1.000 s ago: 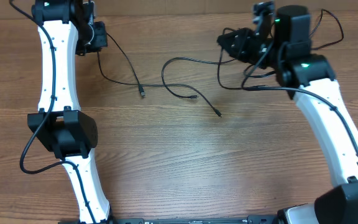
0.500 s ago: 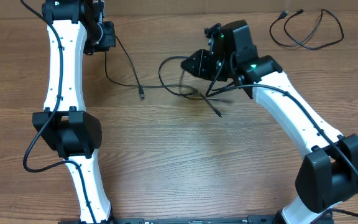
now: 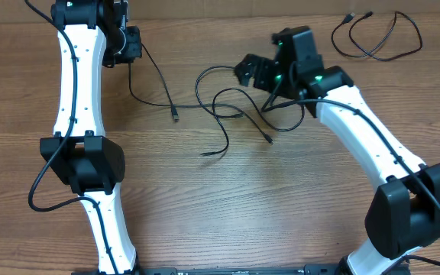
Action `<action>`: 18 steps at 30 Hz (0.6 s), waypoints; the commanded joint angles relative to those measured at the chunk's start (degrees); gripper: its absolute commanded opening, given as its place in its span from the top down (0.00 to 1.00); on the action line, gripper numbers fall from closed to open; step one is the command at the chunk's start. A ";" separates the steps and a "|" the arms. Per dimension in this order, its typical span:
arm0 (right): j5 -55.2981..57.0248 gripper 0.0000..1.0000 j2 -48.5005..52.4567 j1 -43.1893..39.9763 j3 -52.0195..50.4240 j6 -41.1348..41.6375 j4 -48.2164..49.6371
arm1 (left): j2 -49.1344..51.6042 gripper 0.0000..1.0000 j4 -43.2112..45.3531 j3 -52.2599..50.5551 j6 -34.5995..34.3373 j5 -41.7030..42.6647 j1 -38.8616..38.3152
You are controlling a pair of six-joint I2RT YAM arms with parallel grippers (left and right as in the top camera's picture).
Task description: Untangle cables
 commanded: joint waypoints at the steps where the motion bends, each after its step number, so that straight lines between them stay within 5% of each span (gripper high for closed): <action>1: 2.99 0.00 0.04 -4.20 -0.04 -3.28 -0.68 | -1.70 0.96 0.15 0.92 2.23 -0.17 -0.22; 18: 2.69 0.00 6.08 -14.91 -0.09 -15.91 -5.53 | -1.70 0.96 0.55 0.90 2.23 -0.15 -0.22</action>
